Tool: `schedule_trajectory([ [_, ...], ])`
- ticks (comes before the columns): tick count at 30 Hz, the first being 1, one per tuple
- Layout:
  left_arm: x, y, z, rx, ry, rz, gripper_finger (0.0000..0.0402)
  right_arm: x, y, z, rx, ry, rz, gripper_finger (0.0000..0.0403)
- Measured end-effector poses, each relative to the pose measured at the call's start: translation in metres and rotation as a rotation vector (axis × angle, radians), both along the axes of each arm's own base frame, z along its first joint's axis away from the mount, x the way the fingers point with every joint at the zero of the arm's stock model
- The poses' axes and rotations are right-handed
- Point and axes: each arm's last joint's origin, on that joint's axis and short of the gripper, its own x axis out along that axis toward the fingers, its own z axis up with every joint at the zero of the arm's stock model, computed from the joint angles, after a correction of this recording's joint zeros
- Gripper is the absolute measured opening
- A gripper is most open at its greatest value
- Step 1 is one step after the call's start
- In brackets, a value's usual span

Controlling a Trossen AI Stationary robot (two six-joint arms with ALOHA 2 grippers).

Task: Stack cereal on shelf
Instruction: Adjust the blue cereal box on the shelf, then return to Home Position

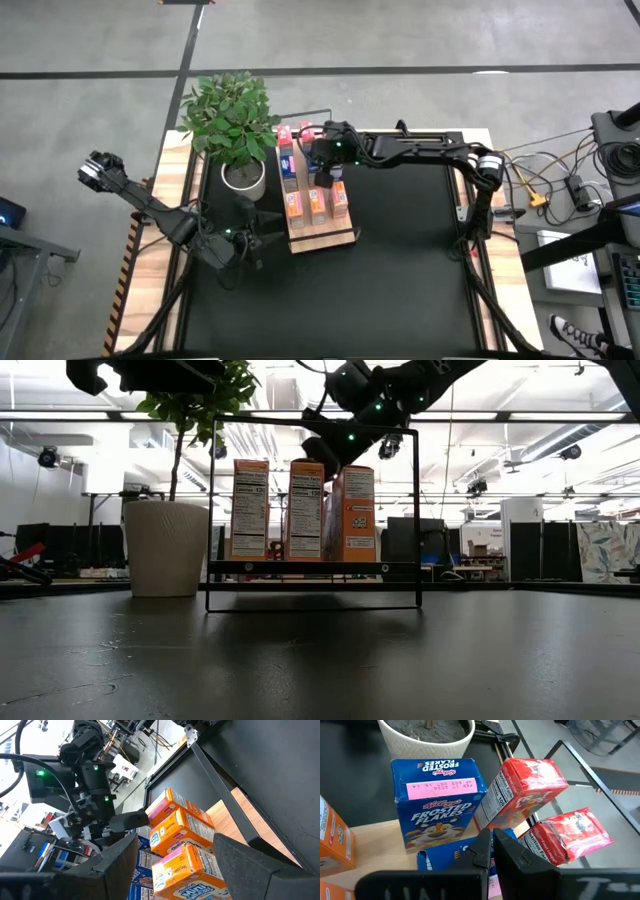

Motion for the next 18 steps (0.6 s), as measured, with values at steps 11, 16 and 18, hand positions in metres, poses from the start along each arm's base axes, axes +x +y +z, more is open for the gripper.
schedule_trajectory([
  [11, -0.008, 0.0, -0.006, 0.017, 0.048, -0.012, 0.024, -0.018, 0.038, 0.045, -0.076, -0.089, 0.103, 0.0009],
  [16, -0.024, 0.007, -0.011, -0.002, 0.025, -0.029, 0.0231, -0.04, 0.074, 0.05, -0.102, -0.142, 0.187, 0.0009],
  [18, -0.031, 0.012, -0.008, -0.044, -0.014, -0.053, 0.0231, -0.051, 0.088, 0.045, -0.097, -0.17, 0.218, 0.0009],
])
